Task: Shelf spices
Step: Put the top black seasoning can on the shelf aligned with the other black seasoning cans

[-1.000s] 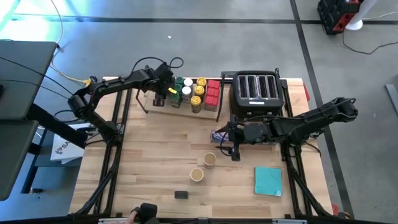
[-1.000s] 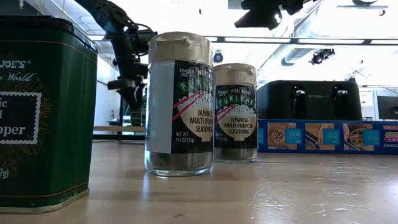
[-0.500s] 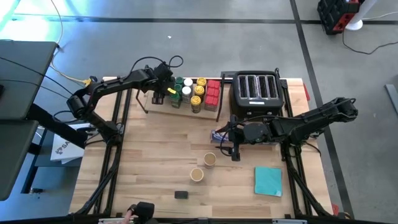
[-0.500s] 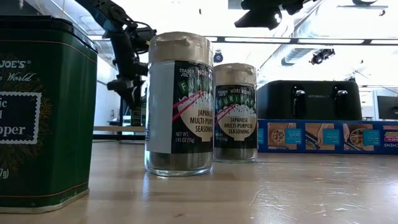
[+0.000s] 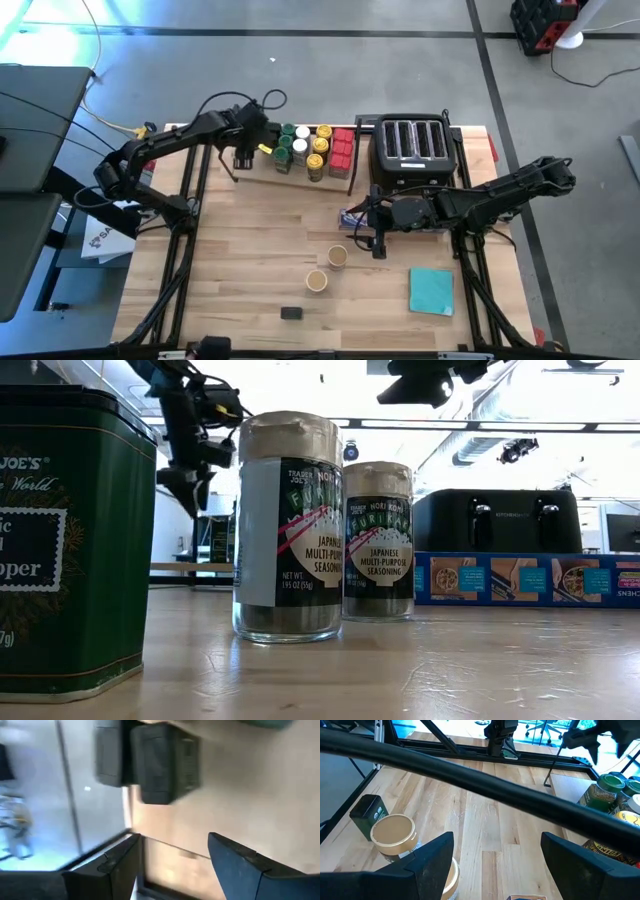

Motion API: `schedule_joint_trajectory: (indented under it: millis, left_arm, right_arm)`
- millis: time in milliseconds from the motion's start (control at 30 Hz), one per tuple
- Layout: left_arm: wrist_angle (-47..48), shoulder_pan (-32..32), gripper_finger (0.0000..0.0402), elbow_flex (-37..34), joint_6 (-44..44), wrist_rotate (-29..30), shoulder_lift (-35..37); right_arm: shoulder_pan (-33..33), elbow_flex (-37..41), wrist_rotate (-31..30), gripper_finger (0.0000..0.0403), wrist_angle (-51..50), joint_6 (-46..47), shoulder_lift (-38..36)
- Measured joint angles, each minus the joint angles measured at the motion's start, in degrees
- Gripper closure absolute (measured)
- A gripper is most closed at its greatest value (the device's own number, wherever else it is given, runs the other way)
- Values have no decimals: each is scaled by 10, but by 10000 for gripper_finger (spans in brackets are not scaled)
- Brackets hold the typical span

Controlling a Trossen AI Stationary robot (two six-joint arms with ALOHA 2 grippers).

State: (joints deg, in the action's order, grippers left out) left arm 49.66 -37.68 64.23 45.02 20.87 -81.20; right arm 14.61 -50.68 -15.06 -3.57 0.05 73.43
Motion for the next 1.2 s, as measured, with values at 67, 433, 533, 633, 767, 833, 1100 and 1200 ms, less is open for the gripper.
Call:
schedule_joint_trajectory:
  millis: [67,433,533,633,767,833,1100,1200]
  left_arm:
    - [18,3,188,0,-29,-27,1]
    - [-37,-10,327,-46,-63,-95,-10]
    - [-61,-11,355,-46,-56,-98,-21]
    - [-85,-12,373,-46,-54,-98,-35]
    - [-103,-13,385,-46,-51,-72,-51]
    - [-107,-13,387,-46,-51,-68,-55]
    - [-124,-13,387,-46,-41,-66,-57]
    - [-140,-13,387,-46,-40,-67,-57]
  right_arm:
    - [0,0,0,107,0,0,0]
    - [0,0,0,107,1,-4,0]
    - [0,0,0,107,0,-5,0]
    - [0,0,0,107,0,-5,0]
    - [0,0,0,107,0,-3,0]
    - [0,0,0,107,0,-1,0]
    - [0,0,0,107,0,-1,0]
    - [0,0,0,107,0,-1,0]
